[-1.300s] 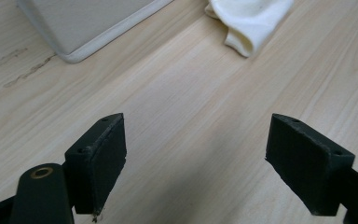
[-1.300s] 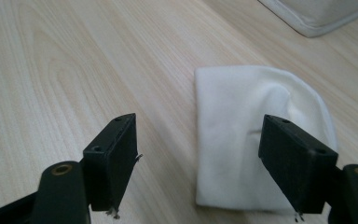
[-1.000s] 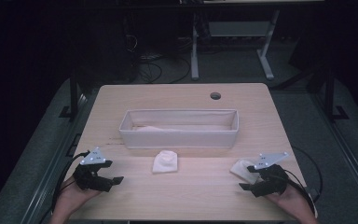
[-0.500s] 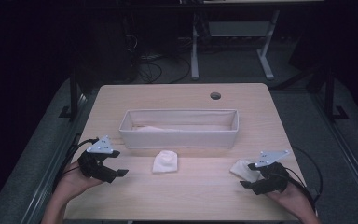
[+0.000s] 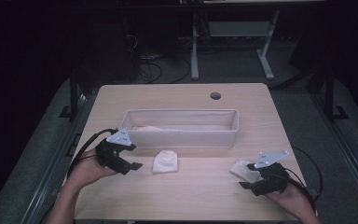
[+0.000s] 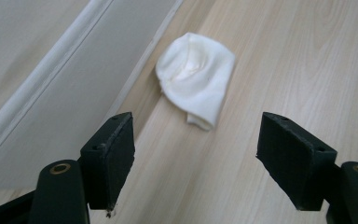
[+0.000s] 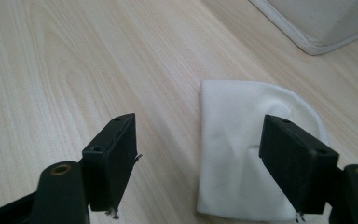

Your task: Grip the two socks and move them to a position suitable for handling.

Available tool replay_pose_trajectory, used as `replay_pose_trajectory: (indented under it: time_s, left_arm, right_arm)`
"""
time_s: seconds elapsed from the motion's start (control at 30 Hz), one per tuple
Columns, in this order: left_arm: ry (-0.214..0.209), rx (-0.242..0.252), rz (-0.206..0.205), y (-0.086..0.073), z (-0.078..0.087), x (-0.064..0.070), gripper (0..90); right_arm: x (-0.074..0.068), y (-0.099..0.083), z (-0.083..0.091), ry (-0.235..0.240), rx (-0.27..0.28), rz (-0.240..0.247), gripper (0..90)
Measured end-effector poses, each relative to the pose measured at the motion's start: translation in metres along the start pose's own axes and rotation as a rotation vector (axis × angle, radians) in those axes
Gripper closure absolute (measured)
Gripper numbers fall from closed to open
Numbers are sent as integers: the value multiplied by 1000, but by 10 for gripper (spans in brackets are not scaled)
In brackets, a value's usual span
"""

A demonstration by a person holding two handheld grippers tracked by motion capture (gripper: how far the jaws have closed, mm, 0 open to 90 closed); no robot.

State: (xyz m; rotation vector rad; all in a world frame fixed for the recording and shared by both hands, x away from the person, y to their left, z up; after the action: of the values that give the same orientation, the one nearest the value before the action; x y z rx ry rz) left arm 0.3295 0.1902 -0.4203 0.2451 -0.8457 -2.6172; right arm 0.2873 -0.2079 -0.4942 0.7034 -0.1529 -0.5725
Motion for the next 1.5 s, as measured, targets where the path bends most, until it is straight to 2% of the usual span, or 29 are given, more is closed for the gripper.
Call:
replay_pose_trajectory:
  time_s: [0.2,0.33,0.47,0.9,1.0,1.17,1.23,1.33,1.43,1.5]
  left_arm:
    - [-23,-18,-32,11,-13,4,297]
    - [-37,-28,-38,15,-21,5,308]
    - [-54,-60,-59,21,-33,7,323]
    - [-108,-131,-89,32,-67,9,412]
    - [-117,-151,-86,31,-75,9,428]
    - [-105,-206,-97,29,-90,7,451]
    - [-115,-221,-92,29,-96,6,463]
    - [-113,-237,-87,28,-102,5,499]
    - [-113,-273,-76,25,-111,2,523]
    - [-110,-289,-85,23,-114,1,550]
  right_arm:
    - [-1,2,2,-3,7,9,271]
    - [-3,2,2,1,3,10,271]
    - [-6,3,2,7,0,23,271]
    - [-6,2,4,11,2,25,271]
    - [-5,2,4,15,5,23,272]
    - [-7,2,3,22,-2,27,272]
    - [-7,2,2,24,0,30,273]
    - [-8,2,2,27,-6,31,273]
    - [-9,1,1,31,-13,35,273]
    - [-9,1,1,36,-12,35,273]
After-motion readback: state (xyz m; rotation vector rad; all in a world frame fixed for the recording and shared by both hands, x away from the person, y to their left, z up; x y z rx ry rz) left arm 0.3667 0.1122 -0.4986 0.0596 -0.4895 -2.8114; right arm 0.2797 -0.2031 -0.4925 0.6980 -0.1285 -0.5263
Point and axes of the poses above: each handheld gripper's, and its own axes: z roughly backward along the jaws, y roughly out of its top, x roughly to its right, the point moved 7 cm from there along -z, roughly forward along the jaws, and after that the axes turned 2 degrees about y, right-handed, at the moved point
